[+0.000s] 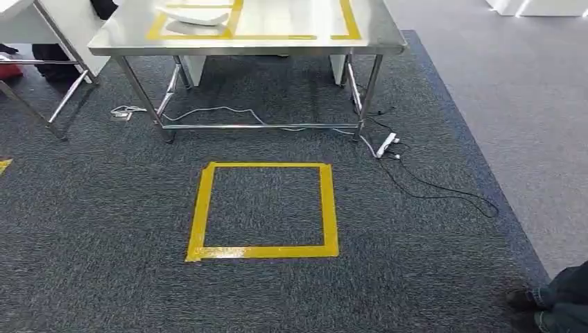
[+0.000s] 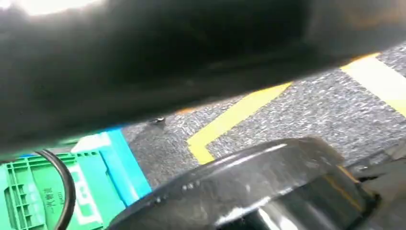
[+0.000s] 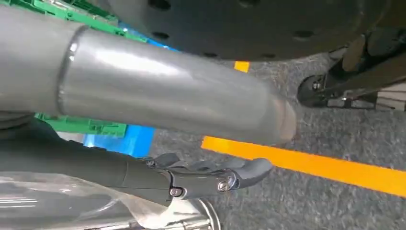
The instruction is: Take the parts from the cabinet and place them on the table.
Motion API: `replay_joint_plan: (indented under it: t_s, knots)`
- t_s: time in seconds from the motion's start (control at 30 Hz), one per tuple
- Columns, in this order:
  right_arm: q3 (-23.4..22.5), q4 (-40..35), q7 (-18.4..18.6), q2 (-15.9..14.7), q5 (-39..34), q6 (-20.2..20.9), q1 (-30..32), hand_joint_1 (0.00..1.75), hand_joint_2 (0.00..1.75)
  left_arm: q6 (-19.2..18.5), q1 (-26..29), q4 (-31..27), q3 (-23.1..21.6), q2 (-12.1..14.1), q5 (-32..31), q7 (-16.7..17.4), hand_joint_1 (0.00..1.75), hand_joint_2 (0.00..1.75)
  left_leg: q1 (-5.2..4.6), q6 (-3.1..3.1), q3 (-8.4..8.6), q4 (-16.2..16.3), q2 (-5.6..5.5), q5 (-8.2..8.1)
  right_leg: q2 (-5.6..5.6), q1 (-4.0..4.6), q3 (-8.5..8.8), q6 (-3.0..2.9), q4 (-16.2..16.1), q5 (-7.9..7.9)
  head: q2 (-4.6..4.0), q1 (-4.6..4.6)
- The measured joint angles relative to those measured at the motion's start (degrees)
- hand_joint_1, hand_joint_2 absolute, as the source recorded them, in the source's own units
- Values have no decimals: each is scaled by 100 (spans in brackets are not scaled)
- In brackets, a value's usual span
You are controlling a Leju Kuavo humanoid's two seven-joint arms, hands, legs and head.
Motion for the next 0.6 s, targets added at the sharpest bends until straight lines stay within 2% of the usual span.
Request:
replay_joint_plan:
  t_s: [0.03, 0.07, 0.1, 0.13, 0.17, 0.2, 0.27, 0.3, 0.43, 0.5, 0.6]
  knots:
    - [0, 0, -7, 0, 2, 0, -5, 0, 0, 0, -3, 0, 0, 0, -4, 0, 0, 0, 1, -6, -8, 25, -1, 2, -2, -3, 323, -13, -570, 243, 0, 0]
    - [0, 0, -13, 0, 4, 0, -21, 0, 0, 0, -7, 0, 0, 2, -18, 0, 0, 0, -5, -32, -20, 56, 2, 0, -6, -5, 528, -35, -984, 242, 0, 9]
    - [0, 0, -17, 0, 9, 0, -38, 0, 0, 0, -14, 0, 0, 4, -22, 0, 0, 0, -48, -71, -57, 104, 0, -13, 6, 16, 564, -56, -1104, 202, 0, 20]
    - [0, 0, -17, 0, 13, 0, -37, 0, 0, 0, -17, 0, 0, 7, -33, 0, 0, 0, -50, -94, -75, 98, 1, 1, 13, 3, 563, -100, -1082, 226, 0, -4]
    - [0, 0, -20, 0, 24, 0, -29, 0, 0, 0, -17, 0, 0, 13, -39, 0, 0, 0, -64, 9, -93, 120, 1, -45, 2, -7, 543, -93, -1091, 232, 0, -17]
    - [0, 0, -26, 0, 28, 0, -11, 0, 0, 0, -13, 0, 0, 17, -42, 0, 0, 0, -65, 94, -88, 117, 1, -25, 3, 1, 535, -94, -1092, 232, 0, -22]
    - [0, 0, -20, -5, 33, -18, -2, 0, 0, 0, -10, 0, 0, 24, -42, 0, 0, 0, -52, 17, -88, 95, -3, 30, -4, 19, 527, -117, -1089, 244, 0, -20]
    - [0, 0, -26, -5, 33, -18, -15, 0, 0, 0, -11, 0, 0, 28, -42, 0, 0, 0, -48, 1, -87, 78, -4, 42, -4, 25, 522, -144, -1088, 260, 0, -20]
    - [0, 0, -28, -5, 33, -13, -20, 0, 0, 0, -11, 0, 0, 35, -42, 0, 0, 0, -41, -70, -92, 59, -5, 87, -4, 32, 514, -166, -1070, 268, 0, -20]
    - [0, 0, -31, -5, 42, -31, -18, 0, 0, 0, -11, 0, 0, 35, -44, 0, 0, 0, -41, -80, -110, 59, -4, 93, -3, 33, 527, -179, -1059, 276, 0, -20]
    - [0, 0, -33, -2, 42, -118, -19, 0, 0, 0, -12, 0, 0, 50, -48, 0, 0, 0, -55, -44, -156, 120, -9, 73, -4, 9, 505, -158, -1061, 298, 0, -31]
